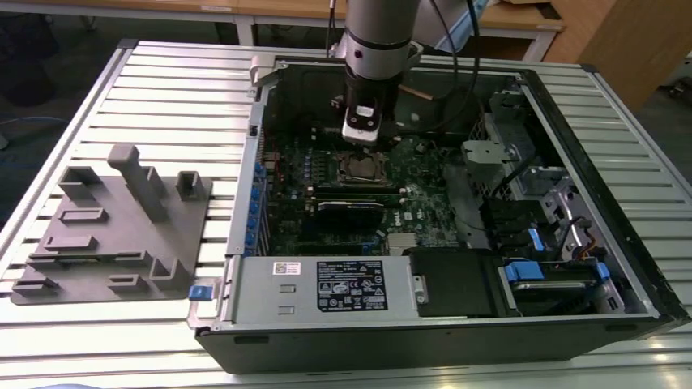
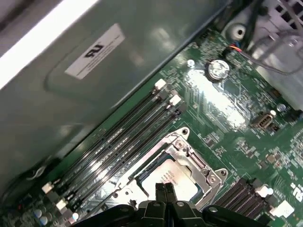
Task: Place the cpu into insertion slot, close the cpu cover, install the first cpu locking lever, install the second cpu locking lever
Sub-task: 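Close the cpu cover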
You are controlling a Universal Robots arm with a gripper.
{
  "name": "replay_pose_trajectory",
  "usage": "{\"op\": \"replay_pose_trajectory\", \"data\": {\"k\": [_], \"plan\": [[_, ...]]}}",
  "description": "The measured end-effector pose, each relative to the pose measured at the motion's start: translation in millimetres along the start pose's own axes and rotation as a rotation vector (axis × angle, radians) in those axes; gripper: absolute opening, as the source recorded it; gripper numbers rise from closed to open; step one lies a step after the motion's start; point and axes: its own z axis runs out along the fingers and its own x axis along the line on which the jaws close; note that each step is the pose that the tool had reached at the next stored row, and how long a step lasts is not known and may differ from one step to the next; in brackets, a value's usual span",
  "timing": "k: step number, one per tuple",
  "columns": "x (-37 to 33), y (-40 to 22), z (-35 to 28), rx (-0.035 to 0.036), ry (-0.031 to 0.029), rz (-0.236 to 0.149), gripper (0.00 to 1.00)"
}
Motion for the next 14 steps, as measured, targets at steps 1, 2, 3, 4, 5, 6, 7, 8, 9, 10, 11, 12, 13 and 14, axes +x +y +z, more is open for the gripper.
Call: {"op": "replay_pose_trajectory", "data": {"k": [1, 2, 3, 4, 5, 6, 7, 8, 9, 10, 11, 12, 13, 14], "plan": [[0.0, 0.0, 0.0, 0.0003, 0.0009, -0.015, 0.11], [0.0, 0.0, 0.0, 0.0005, 0.0018, -0.03, 0.11], [0.0, 0.0, 0.0, 0.0009, 0.0026, -0.045, 0.11], [0.0, 0.0, 0.0, 0.0011, 0.0035, -0.062, 0.11], [0.0, 0.0, 0.0, 0.0014, 0.0044, -0.076, 0.11], [0.0, 0.0, 0.0, 0.0016, 0.0052, -0.09, 0.11], [0.0, 0.0, 0.0, 0.0019, 0.006, -0.105, 0.11], [0.0, 0.0, 0.0, 0.0022, 0.0068, -0.118, 0.11], [0.0, 0.0, 0.0, 0.0024, 0.0077, -0.133, 0.11], [0.0, 0.0, 0.0, 0.0027, 0.0084, -0.147, 0.11], [0.0, 0.0, 0.0, 0.0029, 0.0092, -0.16, 0.11], [0.0, 0.0, 0.0, 0.0031, 0.01, -0.173, 0.11], [0.0, 0.0, 0.0, 0.0033, 0.0104, -0.181, 0.11], [0.0, 0.0, 0.0, 0.0033, 0.0105, -0.183, 0.11]]}}
